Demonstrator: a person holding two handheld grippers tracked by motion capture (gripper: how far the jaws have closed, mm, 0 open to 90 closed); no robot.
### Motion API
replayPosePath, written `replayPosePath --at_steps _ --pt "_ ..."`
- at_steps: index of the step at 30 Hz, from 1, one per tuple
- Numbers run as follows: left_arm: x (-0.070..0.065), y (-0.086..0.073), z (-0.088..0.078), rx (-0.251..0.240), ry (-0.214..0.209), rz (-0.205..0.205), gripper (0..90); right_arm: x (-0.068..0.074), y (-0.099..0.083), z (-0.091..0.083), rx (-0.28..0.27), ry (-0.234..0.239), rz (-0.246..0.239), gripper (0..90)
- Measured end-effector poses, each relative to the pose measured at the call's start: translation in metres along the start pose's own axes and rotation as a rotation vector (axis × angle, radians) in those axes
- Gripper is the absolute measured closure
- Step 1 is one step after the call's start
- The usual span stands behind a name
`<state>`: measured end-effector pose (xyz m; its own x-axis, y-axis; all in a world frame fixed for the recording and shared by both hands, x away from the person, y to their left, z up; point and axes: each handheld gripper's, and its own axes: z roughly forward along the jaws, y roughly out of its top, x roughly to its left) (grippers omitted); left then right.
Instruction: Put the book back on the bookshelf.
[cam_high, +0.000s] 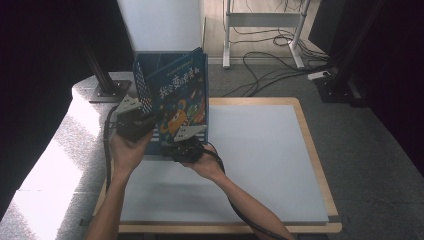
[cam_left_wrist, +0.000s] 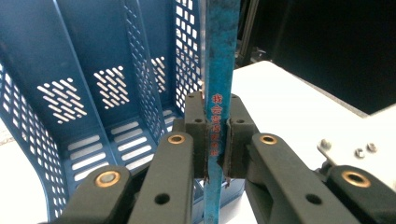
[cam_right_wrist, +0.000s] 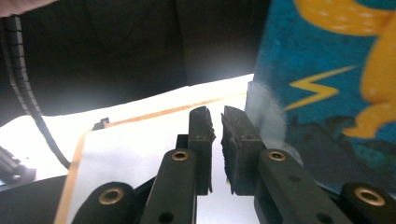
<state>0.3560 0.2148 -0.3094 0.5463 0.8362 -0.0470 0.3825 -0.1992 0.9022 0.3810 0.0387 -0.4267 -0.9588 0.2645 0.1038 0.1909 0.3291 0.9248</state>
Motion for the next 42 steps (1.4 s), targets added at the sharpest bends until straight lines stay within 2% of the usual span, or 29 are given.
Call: replayPosePath --at_steps 1,3,6,8,9,12,15,16,21,24,31,42 --pt "-0.001 0.000 0.000 -0.001 0.008 -0.006 83.2 0.003 0.001 0.004 0.004 -0.019 -0.010 81.9" --pt "-0.002 0.000 0.001 -0.002 0.011 -0.011 83.2 0.003 0.001 0.004 0.004 -0.020 -0.009 82.6" --pt "-0.002 0.000 0.000 -0.005 0.019 -0.031 83.3 0.004 0.002 0.006 0.007 -0.057 -0.015 89.0" --pt "-0.002 0.000 0.000 -0.005 0.019 -0.039 83.3 0.004 0.002 0.006 0.008 -0.063 -0.014 89.2" --pt "0.000 -0.002 0.001 -0.009 0.018 -0.059 83.4 0.005 0.002 0.007 0.013 -0.079 -0.022 89.2" --pt "0.001 -0.003 0.002 -0.013 0.016 -0.077 83.4 0.005 0.001 0.007 0.030 -0.111 -0.039 89.3" --pt "-0.002 -0.004 0.004 -0.010 0.037 -0.070 83.6 0.001 -0.001 0.007 0.039 -0.148 -0.035 89.3" --pt "-0.005 -0.004 0.006 -0.013 0.056 -0.065 83.6 0.000 -0.002 0.007 0.036 -0.153 -0.032 89.3" --pt "-0.008 -0.004 0.011 -0.020 0.067 -0.069 83.5 -0.004 -0.003 0.006 0.041 -0.175 -0.035 89.3" --pt "-0.012 -0.003 0.016 -0.028 0.089 -0.071 83.6 -0.009 -0.004 0.004 0.040 -0.189 -0.034 89.3" --pt "-0.015 0.002 0.027 -0.057 0.109 -0.102 83.6 -0.021 -0.004 -0.004 0.032 -0.211 -0.036 89.3" --pt "-0.029 0.006 0.048 -0.083 0.157 -0.087 83.6 -0.040 -0.008 -0.014 0.032 -0.239 -0.023 89.3"
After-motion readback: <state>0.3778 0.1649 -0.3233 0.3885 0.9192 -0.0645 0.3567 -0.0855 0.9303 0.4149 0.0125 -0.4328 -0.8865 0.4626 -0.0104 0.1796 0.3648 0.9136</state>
